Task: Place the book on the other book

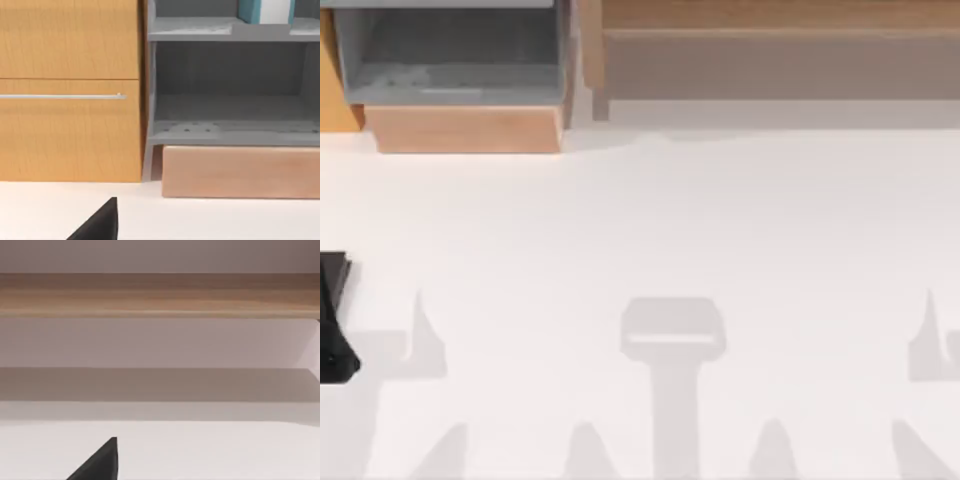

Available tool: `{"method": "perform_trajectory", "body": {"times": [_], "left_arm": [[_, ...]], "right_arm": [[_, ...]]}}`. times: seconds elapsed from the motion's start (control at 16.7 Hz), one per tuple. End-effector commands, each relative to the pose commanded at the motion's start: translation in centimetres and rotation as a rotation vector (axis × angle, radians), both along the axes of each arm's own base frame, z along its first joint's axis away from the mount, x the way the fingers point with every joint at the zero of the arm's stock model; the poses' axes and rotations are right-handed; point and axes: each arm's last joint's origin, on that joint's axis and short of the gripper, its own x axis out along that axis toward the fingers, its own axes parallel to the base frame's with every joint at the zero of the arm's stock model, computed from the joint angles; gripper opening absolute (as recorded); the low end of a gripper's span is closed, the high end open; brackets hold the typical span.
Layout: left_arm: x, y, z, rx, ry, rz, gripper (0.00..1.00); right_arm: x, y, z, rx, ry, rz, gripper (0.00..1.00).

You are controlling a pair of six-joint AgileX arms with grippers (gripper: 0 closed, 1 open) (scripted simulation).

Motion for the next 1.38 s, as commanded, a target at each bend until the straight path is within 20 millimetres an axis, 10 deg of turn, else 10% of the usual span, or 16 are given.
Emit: {"method": "perform_trajectory", "body": {"times": [0.3, 0.66, 1.08, 1.38], "left_arm": [[0.2, -0.1, 1.2, -0.005, 0.000, 0.001, 1.00], [3.4, -0.6, 7.6, -0.012, 0.013, -0.002, 1.00], [15.2, -2.8, 14.5, -0.027, -0.011, 0.000, 1.00], [24.6, -5.6, 14.3, -0.051, -0.034, 0.002, 1.00]], "right_arm": [[0.0, 0.0, 0.0, 0.000, 0.000, 0.000, 1.00], [0.0, 0.0, 0.0, 0.000, 0.000, 0.000, 1.00], [0.0, 0.0, 0.0, 0.000, 0.000, 0.000, 1.00], [0.0, 0.0, 0.0, 0.000, 0.000, 0.000, 1.00]]}}
